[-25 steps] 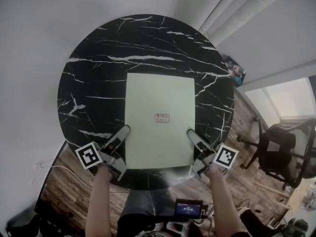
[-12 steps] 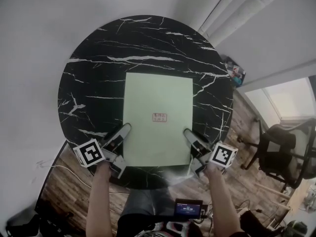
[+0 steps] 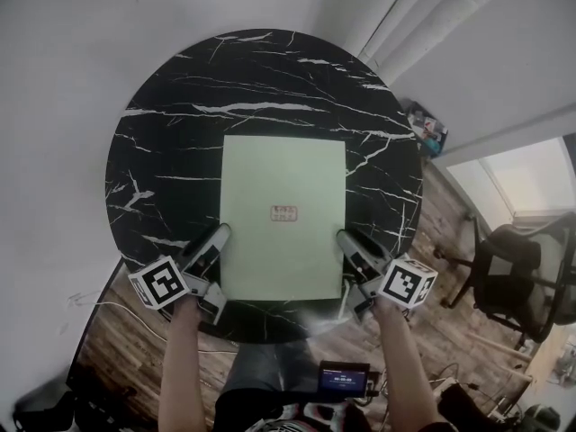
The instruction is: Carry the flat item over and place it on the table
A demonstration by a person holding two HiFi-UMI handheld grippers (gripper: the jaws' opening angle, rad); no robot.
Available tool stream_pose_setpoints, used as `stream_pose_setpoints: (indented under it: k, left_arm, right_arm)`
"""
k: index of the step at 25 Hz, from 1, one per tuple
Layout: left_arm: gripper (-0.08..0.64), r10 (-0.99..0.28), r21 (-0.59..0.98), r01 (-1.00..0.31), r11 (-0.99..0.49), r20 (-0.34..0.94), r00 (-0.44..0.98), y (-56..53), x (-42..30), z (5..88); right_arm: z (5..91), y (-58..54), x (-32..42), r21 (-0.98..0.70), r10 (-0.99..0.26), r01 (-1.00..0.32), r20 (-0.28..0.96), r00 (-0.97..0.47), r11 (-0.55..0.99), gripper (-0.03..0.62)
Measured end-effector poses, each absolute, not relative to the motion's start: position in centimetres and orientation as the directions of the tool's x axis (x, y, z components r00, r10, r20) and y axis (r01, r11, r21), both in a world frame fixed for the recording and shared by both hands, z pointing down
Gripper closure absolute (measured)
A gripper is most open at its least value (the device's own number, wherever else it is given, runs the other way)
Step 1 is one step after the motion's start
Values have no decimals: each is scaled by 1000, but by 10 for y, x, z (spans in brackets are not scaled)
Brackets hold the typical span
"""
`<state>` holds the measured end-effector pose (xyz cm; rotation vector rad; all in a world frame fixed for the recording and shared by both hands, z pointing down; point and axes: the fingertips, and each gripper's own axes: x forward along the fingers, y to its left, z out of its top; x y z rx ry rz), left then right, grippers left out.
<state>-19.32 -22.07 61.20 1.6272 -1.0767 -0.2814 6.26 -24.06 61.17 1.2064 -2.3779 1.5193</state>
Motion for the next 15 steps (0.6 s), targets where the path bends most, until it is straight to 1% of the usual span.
stream_pose_setpoints:
  k: [2, 4, 6, 9, 13, 15]
  left_arm:
    - [347, -771, 851, -525, -2, 333, 543, -223, -196, 607]
    - [379, -781, 810, -587, -15, 358, 513, -223, -201, 605]
    - [427, -797, 765, -644, -23, 375, 474, -225, -206, 600]
    - [516, -835, 700, -712, -44, 365, 411, -227, -210, 589]
    - [546, -840, 607, -790, -83, 385, 383, -225, -210, 580]
    - [549, -829, 566, -818, -100, 407, 383, -222, -207, 579]
  right_arm:
    - [602, -247, 65, -708, -591, -661, 430, -683, 248, 400]
    - [595, -249, 67, -668, -606, -689, 433, -668, 282, 408]
    - [588, -251, 69, -624, -623, -719, 441, -647, 305, 430]
    - [579, -252, 76, -546, -649, -768, 457, -608, 336, 465]
    - [567, -247, 79, -461, -671, -800, 456, -584, 383, 548]
    - [560, -243, 80, -414, -677, -811, 456, -578, 414, 566]
